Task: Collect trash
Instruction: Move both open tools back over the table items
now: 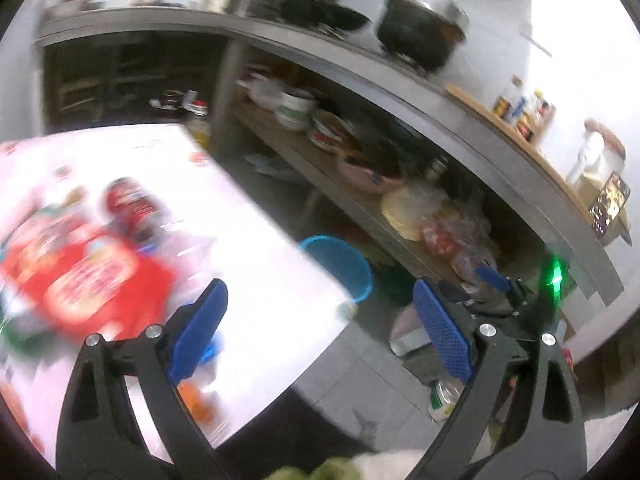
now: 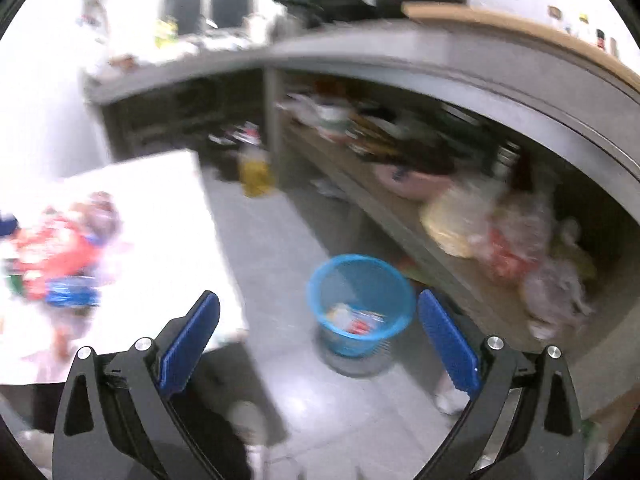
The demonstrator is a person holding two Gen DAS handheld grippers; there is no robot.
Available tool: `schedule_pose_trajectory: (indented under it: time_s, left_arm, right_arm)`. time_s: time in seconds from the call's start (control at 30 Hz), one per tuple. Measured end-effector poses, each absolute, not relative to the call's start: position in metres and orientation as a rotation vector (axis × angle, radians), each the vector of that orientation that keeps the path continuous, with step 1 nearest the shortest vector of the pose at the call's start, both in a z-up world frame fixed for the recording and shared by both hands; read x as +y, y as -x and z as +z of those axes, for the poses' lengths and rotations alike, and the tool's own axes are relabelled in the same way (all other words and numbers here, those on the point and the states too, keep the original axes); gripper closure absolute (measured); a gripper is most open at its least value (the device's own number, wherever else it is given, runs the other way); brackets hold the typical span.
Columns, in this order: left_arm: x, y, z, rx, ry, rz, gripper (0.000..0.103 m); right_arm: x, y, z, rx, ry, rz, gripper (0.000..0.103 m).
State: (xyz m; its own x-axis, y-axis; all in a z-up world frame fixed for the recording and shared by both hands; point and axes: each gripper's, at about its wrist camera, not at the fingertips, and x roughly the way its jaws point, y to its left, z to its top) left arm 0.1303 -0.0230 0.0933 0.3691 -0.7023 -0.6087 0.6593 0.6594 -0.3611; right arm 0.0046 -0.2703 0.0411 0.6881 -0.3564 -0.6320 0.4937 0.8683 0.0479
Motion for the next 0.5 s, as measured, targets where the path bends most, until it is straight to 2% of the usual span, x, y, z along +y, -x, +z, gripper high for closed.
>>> schedule_pose_trajectory:
  time_s: [0.27,0.5]
  left_arm:
    - [0.085,-0.109,0.095,0.691,0.223,-0.706,0.013]
    - [0.098,-0.119,0.069,0.723,0.255,-0.652,0.013]
  right_arm:
    - [-0.220,-0.025,0.058,0.626,-0.307,-0.226,0.007]
    - [-0.200,-0.075,0.049,0.692,-0.436,0.003,0.007]
